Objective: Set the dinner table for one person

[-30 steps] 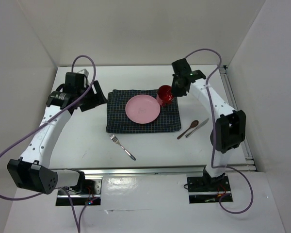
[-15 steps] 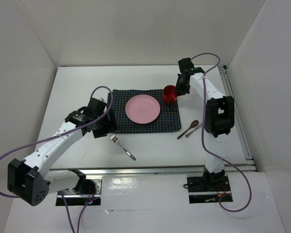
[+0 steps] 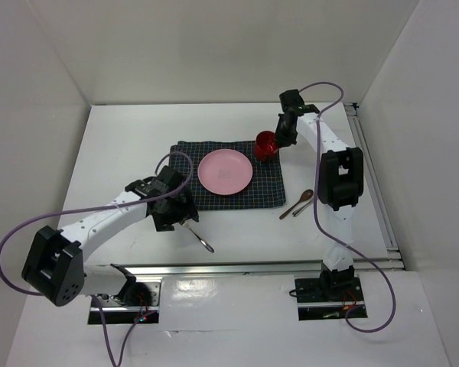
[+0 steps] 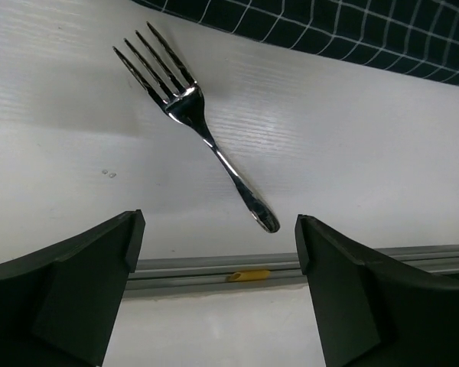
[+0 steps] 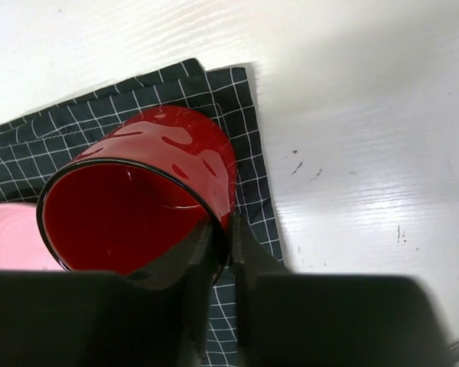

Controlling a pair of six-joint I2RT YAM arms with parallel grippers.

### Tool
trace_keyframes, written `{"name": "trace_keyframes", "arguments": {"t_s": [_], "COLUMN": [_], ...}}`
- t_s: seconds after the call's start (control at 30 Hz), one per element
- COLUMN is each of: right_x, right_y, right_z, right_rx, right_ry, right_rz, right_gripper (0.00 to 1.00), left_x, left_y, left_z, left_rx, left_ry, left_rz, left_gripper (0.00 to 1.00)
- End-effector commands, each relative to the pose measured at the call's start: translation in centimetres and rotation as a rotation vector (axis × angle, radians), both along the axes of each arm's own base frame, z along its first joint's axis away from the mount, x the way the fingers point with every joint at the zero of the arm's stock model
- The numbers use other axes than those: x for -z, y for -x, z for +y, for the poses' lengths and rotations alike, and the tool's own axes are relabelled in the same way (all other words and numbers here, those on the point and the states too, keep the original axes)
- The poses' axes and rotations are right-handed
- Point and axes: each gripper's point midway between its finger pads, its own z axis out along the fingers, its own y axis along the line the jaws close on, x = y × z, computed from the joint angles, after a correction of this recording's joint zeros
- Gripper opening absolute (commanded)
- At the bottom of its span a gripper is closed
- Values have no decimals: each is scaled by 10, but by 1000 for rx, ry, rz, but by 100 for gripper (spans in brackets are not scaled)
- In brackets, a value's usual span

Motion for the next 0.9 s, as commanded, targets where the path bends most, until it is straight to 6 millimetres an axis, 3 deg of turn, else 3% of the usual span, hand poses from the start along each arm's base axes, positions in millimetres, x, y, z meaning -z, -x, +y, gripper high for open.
{"name": "trace_keyframes", "arguments": {"t_s": [0.0, 0.03, 0.07, 0.1, 0.17, 0.27, 0.43, 0.47, 0.67, 0.83, 0.87], "right_x": [-30, -34, -40, -44, -62, -100, -132, -147, -173, -190, -185], "right_y": [-24, -27, -24, -26, -27, -23, -7, -3, 15, 27, 28], "right_z": [4, 4, 6, 6, 6, 7, 8, 7, 5, 2, 0], "right_rx": [-11, -11, -17, -17, -17, -24, -45, -46, -59, -67, -66], "right_ry": [-28, -30, -39, -41, -48, -68, -88, -93, -102, -100, -84], "right_rz": [-106, -116, -116, -128, -164, -234, -282, -315, -360, -386, -376], "right_gripper": [21, 51, 67, 79, 92, 95, 95, 95, 95, 96, 96], "left_x": [1, 4, 7, 8, 10, 22, 36, 40, 60, 79, 81], "left_y": [-8, -4, -2, -3, 2, 8, 3, 2, -4, 3, 6], "left_z": [-4, -5, -8, -7, -13, -16, -22, -22, -19, -20, -18], "left_rx": [-1, 10, 24, 5, 8, -52, -180, -228, -320, -359, -369], "left_ry": [-16, -26, -32, -34, -29, -38, -50, -66, -147, -182, -186], "left_rz": [4, 19, 30, 29, 34, 72, 104, 100, 147, 207, 214], "left_gripper": [100, 100, 99, 99, 94, 87, 77, 75, 74, 61, 56]}}
